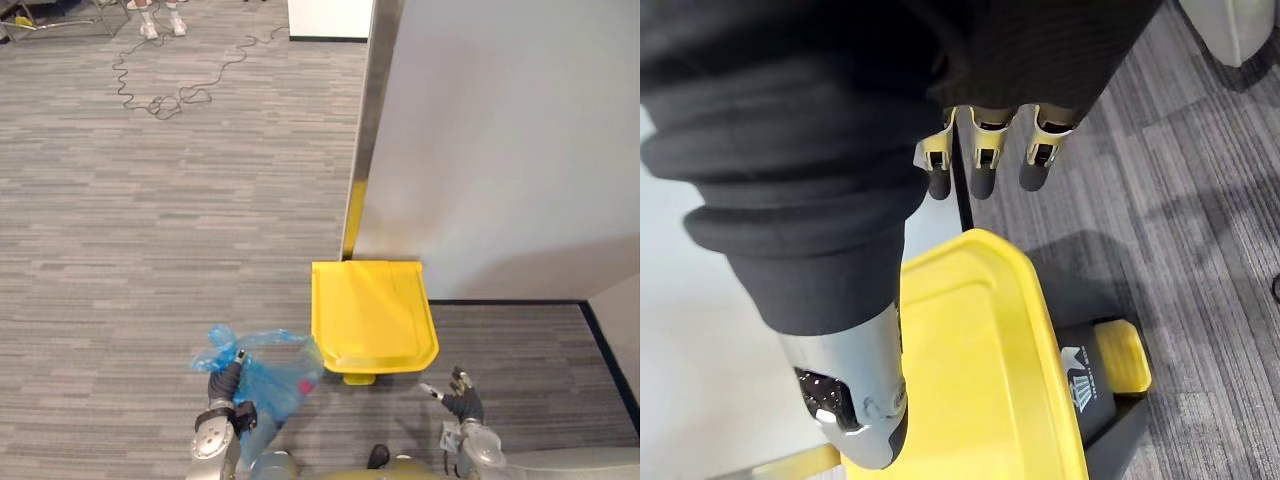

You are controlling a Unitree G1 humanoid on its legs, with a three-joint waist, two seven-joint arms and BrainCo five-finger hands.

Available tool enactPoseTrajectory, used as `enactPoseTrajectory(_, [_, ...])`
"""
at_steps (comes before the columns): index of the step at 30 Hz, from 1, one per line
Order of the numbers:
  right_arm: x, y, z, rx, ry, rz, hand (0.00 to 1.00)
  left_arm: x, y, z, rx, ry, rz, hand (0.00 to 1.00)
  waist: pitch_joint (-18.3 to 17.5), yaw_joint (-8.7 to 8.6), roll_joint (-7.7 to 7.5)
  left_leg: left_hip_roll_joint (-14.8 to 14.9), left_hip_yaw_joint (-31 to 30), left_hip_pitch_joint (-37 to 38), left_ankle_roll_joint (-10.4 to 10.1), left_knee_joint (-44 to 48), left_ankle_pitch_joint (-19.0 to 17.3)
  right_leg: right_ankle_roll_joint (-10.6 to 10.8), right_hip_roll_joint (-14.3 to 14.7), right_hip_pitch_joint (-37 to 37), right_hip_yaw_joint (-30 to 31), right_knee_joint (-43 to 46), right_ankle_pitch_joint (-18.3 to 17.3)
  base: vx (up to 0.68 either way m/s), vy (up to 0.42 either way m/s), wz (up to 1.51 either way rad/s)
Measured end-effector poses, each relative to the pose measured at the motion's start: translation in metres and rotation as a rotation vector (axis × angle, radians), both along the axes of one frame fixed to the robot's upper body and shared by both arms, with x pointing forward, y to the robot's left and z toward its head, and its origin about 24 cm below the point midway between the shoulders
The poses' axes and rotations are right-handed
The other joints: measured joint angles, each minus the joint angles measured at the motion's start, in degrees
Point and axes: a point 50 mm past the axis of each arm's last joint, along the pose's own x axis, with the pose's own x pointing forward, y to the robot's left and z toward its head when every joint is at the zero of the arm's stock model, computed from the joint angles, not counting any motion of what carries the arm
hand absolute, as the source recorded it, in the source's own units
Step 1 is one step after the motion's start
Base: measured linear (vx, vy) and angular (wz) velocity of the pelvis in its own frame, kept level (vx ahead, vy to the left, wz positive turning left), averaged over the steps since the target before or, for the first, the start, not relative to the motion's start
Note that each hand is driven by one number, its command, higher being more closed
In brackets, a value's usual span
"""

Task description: Gather rubbish on tea table into small bin, then transfer packed bag to large trash can.

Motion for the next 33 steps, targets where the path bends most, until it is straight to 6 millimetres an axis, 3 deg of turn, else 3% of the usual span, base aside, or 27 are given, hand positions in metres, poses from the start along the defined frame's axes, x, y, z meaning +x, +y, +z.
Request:
enactPoseTrajectory(6, [0.005, 0.001, 0.000, 0.001, 0.001, 0.007, 0.00, -0.014, 0.004, -0.007, 0.008, 0.045, 0.012, 1.00, 0.03, 0.16, -0.04, -0.43, 0.45, -0.10, 0.24, -1.56, 1.00, 0.02, 0.15, -0.28, 1.04, -1.61, 2.35, -0.10, 0.010, -0.06])
enactPoseTrajectory(8, [0.009, 0.002, 0.001, -0.005, -0.008, 0.015, 0.00, -0.017, 0.006, -0.007, 0.012, 0.052, 0.016, 1.00, 0.04, 0.68, -0.36, -0.58, 0.75, -1.14, 0.50, -0.34, -1.35, 0.84, -0.34, -1.37, 1.84, 0.16, 0.77, -0.18, 0.027, -0.10])
enactPoseTrajectory(10, [0.009, 0.002, 0.002, -0.006, -0.011, 0.014, 0.00, -0.018, 0.007, -0.006, 0.017, 0.050, 0.014, 1.00, 0.63, 1.27, -1.37, -1.26, 0.80, -2.59, 0.96, 3.47, -3.48, 1.52, -2.37, -4.01, 2.02, 6.43, -3.26, -0.15, 0.037, 0.17])
enactPoseTrajectory(11, [0.003, 0.001, 0.000, -0.004, 0.004, 0.006, 0.00, -0.018, 0.009, -0.006, 0.025, 0.050, 0.009, 1.00, 1.22, 1.03, -2.95, -3.34, 0.00, -1.97, 2.92, 6.38, -4.74, 2.71, -5.03, -4.65, 0.89, 10.60, -5.97, -0.11, 0.064, 0.66])
enactPoseTrajectory(12, [-0.008, -0.005, 0.000, -0.022, 0.022, -0.003, 0.00, -0.018, 0.005, -0.006, 0.020, 0.048, 0.002, 1.00, 1.46, -0.16, -2.90, -3.09, 1.47, -3.50, 6.81, 16.14, -8.59, 5.55, -6.71, -5.19, -0.80, 16.30, -8.04, -0.07, 0.102, 0.80])
enactPoseTrajectory(13, [-0.012, -0.008, 0.001, -0.033, 0.023, -0.009, 0.00, -0.018, 0.001, -0.006, 0.012, 0.048, -0.004, 1.00, 1.33, -0.48, -1.32, -1.82, 1.84, -3.11, 6.90, 17.19, -12.16, 5.71, -7.24, -5.41, -1.34, 20.77, -8.57, -0.09, 0.127, 0.61])
enactPoseTrajectory(14, [-0.012, -0.011, 0.001, -0.038, 0.028, -0.015, 0.00, -0.014, 0.000, -0.006, 0.010, 0.044, -0.006, 1.00, 3.25, -0.05, -1.20, -1.88, 1.31, -2.22, 5.30, 19.70, -14.93, 4.10, -9.03, -11.48, 1.25, 33.12, -8.99, -0.07, 0.138, 0.26])
enactPoseTrajectory(16, [-0.014, -0.006, -0.002, -0.020, 0.041, -0.016, 0.00, -0.005, 0.003, -0.003, 0.032, 0.039, -0.027, 1.00, 3.71, -0.38, -1.50, -1.58, 0.18, -2.06, 5.80, 20.07, -15.53, 3.72, -6.64, -16.43, 1.32, 27.09, -9.39, -0.07, 0.075, 0.26])
enactPoseTrajectory(19, [-0.015, -0.008, -0.003, -0.023, 0.056, -0.019, 0.00, 0.013, 0.004, 0.006, 0.052, -0.011, -0.043, 1.00, 3.98, -1.68, -2.67, -2.91, -3.25, -2.67, 6.00, 21.01, -16.50, 3.09, -3.68, -18.53, 1.94, 15.90, -5.06, 0.08, -0.001, 0.76])
enactPoseTrajectory(20, [-0.015, -0.011, -0.002, -0.032, 0.055, -0.017, 0.00, 0.014, 0.002, 0.006, 0.048, -0.012, -0.041, 1.00, 3.99, -1.83, -2.45, -3.48, -4.74, -2.32, 5.92, 21.50, -17.37, 2.59, -2.55, -18.21, 3.37, 15.23, -4.85, 0.25, -0.004, 0.45])
enactPoseTrajectory(22, [-0.005, -0.021, 0.005, -0.052, 0.015, -0.036, 0.00, 0.017, -0.007, 0.005, 0.023, -0.018, -0.042, 1.00, 4.10, -1.23, -0.64, -3.38, -7.29, -1.47, 5.08, 21.54, -18.42, 1.57, 0.56, -18.32, 8.13, 16.64, -5.98, 0.35, 0.011, 0.30])
enactPoseTrajectory(24, [0.002, -0.027, 0.014, -0.068, -0.045, -0.072, 0.00, 0.023, -0.009, 0.004, 0.021, -0.017, -0.051, 1.00, 4.79, -2.60, 0.19, -3.72, -10.89, -0.85, 4.46, 21.29, -18.64, 1.11, 2.60, -18.11, 11.56, 18.88, -6.21, 0.36, -0.038, 0.67])
enactPoseTrajectory(27, [-0.013, -0.048, 0.020, -0.096, -0.074, -0.202, 0.00, 0.023, -0.010, 0.003, 0.022, -0.010, -0.057, 1.00, 4.54, -2.85, -0.20, -4.27, -14.45, 3.44, 2.69, 17.43, -17.62, -2.14, 1.57, -16.55, 11.00, 23.78, -9.26, 0.34, -0.063, 0.30])
enactPoseTrajectory(28, [-0.012, -0.051, 0.021, -0.104, -0.075, -0.185, 0.00, 0.024, -0.010, 0.004, 0.022, -0.014, -0.059, 1.00, 4.39, -2.92, -0.42, -4.26, -14.69, 4.38, 1.43, 16.27, -16.60, -2.08, 1.67, -16.30, 10.85, 23.87, -9.70, 0.28, -0.063, -0.07])
enactPoseTrajectory(33, [-0.008, -0.053, 0.024, -0.106, -0.092, -0.191, 0.00, 0.026, -0.011, 0.005, 0.019, -0.019, -0.058, 1.00, 3.72, -3.79, -0.16, -4.24, -14.95, 4.29, 0.51, 14.25, -14.50, -2.11, 2.22, -15.26, 10.48, 19.24, -9.62, 0.15, -0.010, -0.13])
